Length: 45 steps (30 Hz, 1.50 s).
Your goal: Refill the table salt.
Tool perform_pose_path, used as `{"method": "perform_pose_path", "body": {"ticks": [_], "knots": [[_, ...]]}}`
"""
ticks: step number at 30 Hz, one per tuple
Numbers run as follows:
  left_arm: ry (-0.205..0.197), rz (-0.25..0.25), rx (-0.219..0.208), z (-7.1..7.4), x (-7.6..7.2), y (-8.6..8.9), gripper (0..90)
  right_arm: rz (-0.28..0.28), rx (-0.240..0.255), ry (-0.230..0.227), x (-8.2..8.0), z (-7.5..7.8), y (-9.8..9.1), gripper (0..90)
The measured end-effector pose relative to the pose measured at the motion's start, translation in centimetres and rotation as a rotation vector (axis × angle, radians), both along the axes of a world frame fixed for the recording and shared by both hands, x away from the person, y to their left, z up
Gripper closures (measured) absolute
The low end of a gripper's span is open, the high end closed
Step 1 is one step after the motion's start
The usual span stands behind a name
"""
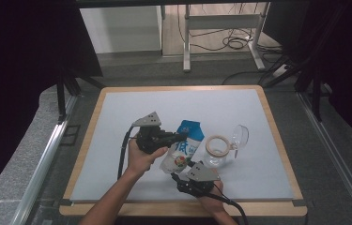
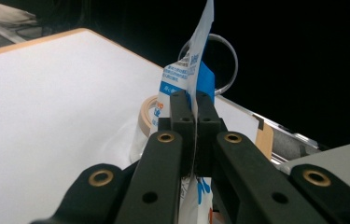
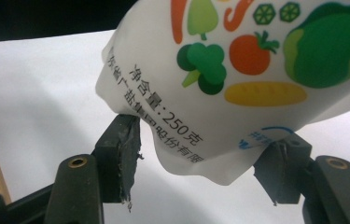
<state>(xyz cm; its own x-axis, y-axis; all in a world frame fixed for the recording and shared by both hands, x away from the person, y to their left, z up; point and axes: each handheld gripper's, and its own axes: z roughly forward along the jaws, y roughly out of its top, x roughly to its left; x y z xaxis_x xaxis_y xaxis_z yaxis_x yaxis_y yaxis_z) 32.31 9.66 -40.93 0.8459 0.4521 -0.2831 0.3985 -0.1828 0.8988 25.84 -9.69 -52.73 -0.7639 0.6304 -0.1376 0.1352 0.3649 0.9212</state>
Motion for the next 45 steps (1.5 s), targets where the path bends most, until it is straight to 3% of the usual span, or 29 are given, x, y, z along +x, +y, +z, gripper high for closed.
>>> {"method": "perform_pose_path", "body": {"ticks": [14, 19, 27, 29, 34, 38, 41, 45], "knots": [[0.045, -0.025, 0.006, -0.9, 0.9, -1.5, 90.0, -0.03, 0.002, 0.023, -0.3, -0.6, -0.6, 39.8], [0.04, -0.027, 0.01, -0.9, 0.8, -1.7, 90.0, -0.031, 0.004, 0.025, -0.3, -0.7, -0.6, 39.8], [0.006, -0.043, -0.009, -0.1, -0.8, -1.7, 90.0, -0.056, -0.027, -0.027, -0.2, -0.5, -0.4, 37.7], [-0.001, -0.045, -0.007, 0.1, -1.1, -1.7, 90.0, -0.079, -0.068, -0.072, -0.4, -0.5, 0.1, 34.8], [-0.01, -0.059, -0.014, 0.5, -1.5, -1.9, 90.0, -0.129, -0.094, -0.104, -0.2, -0.4, 0.7, 34.6], [-0.018, -0.058, -0.014, 0.6, -1.7, -2.0, 90.0, -0.138, -0.097, -0.108, -0.1, -0.3, 1.0, 34.9], [-0.008, -0.058, -0.031, 0.7, -1.5, -1.8, 90.0, -0.143, -0.069, -0.123, -0.3, -0.2, 0.9, 38.6], [-0.01, -0.043, -0.015, 0.8, -1.2, -1.8, 90.0, -0.112, -0.043, -0.108, -0.4, -0.1, 0.5, 41.9]]}}
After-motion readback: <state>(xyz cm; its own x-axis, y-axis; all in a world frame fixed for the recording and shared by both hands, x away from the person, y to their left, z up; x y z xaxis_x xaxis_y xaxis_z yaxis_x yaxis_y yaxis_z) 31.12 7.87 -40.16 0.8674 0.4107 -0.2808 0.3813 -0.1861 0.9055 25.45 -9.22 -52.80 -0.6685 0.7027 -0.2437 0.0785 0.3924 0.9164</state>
